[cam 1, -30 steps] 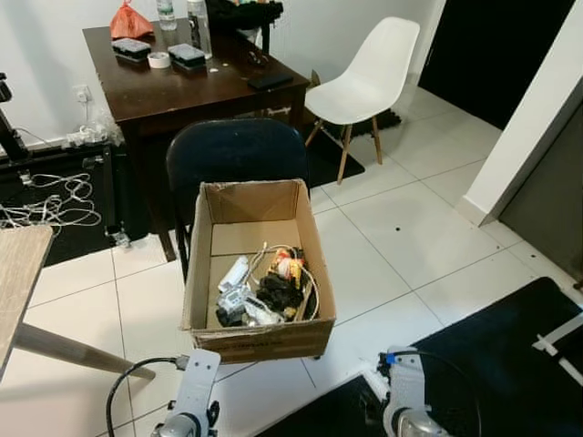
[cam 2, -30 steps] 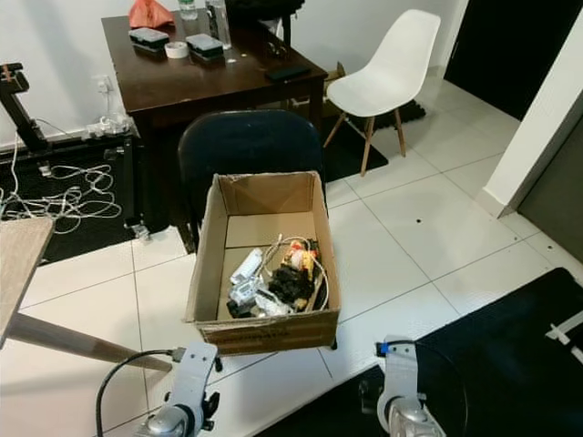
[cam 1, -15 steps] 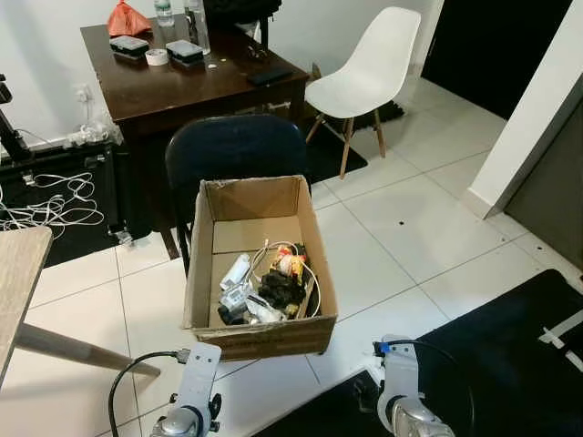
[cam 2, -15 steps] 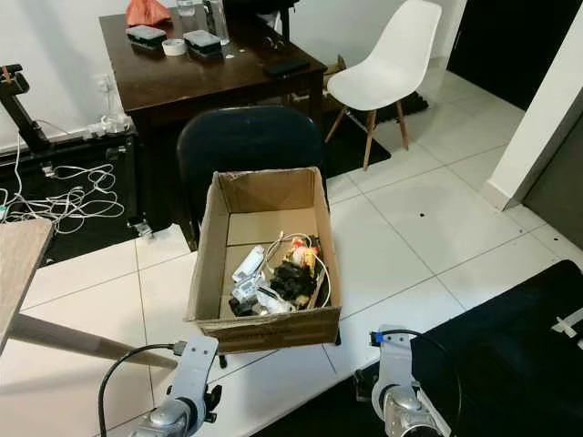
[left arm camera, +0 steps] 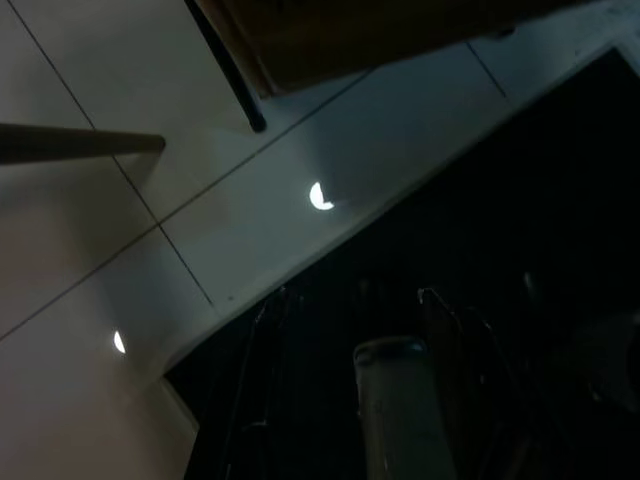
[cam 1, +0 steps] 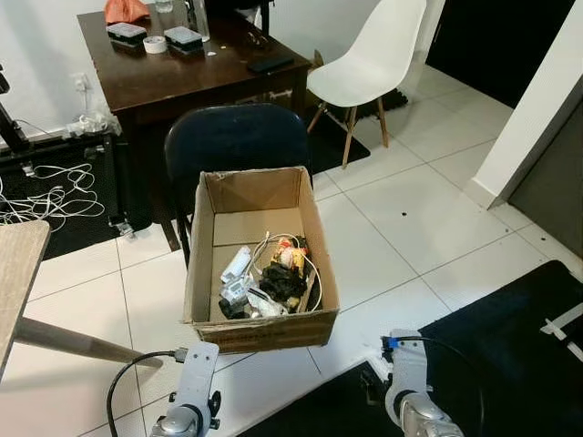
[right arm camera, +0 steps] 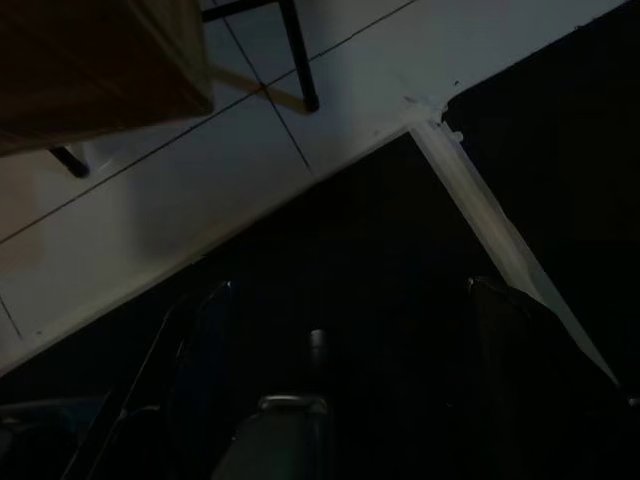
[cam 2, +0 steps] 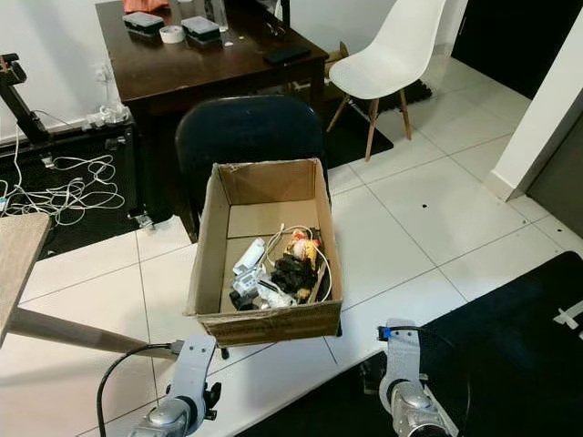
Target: Picking trash to rubbish bin
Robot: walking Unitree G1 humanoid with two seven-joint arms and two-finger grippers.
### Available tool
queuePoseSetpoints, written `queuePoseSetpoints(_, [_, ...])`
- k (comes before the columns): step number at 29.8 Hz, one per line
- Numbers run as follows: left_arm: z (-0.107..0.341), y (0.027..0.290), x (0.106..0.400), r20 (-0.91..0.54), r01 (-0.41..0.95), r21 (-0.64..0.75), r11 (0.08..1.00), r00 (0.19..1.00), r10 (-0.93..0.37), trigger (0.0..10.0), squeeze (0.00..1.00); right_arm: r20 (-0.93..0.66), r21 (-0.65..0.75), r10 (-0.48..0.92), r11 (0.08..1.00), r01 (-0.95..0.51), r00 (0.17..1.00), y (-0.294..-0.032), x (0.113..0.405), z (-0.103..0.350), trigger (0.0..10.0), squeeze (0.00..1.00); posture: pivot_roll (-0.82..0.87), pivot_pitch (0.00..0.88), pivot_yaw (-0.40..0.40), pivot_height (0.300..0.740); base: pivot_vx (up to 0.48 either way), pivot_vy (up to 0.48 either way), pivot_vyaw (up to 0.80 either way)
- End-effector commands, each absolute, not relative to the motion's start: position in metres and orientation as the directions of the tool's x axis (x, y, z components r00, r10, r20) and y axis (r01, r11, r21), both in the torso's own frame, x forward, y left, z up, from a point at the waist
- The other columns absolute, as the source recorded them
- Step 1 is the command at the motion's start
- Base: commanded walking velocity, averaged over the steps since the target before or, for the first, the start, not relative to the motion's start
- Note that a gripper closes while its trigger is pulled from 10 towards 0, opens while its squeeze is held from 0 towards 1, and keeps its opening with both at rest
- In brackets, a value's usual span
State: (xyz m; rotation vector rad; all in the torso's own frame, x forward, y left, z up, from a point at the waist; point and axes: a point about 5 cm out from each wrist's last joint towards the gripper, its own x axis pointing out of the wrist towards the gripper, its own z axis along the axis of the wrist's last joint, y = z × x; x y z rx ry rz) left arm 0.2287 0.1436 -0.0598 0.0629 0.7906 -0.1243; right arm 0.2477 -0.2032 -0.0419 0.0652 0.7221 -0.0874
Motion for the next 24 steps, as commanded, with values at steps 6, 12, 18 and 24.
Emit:
queuePoseSetpoints(6, [-0.069,0.146,0.214,-0.744,0.144,0.01,0.99,0.662,-0.088,10.0,0.0,-0.692,0.03,-0.075,0.991,0.133,0.718,-0.209,0.236,-0.049,10.0,0.0,0.02,0.172,0.057,0.74,0.0,0.0,0.0])
queuePoseSetpoints(12, [-0.07,0.153,0.211,-0.751,0.145,0.032,0.989,0.656,-0.071,10.0,0.0,-0.692,-0.008,-0.08,0.995,0.104,0.717,-0.209,0.233,-0.051,10.0,0.0,0.05,0.124,0.064,0.74,0.0,0.0,0.0])
queuePoseSetpoints(18, [-0.066,0.157,0.217,-0.732,0.135,0.039,0.99,0.678,-0.064,10.0,0.0,-0.629,0.016,-0.167,0.974,0.227,0.759,-0.217,0.236,-0.045,10.0,0.0,0.06,0.039,0.035,0.74,0.0,0.0,0.0])
queuePoseSetpoints(24, [-0.065,0.16,0.219,-0.73,0.101,0.051,0.994,0.682,-0.032,10.0,0.0,-0.625,0.011,-0.121,0.986,0.164,0.771,-0.2,0.242,-0.045,10.0,0.0,0.07,0.012,0.0,0.74,0.0,0.0,0.0])
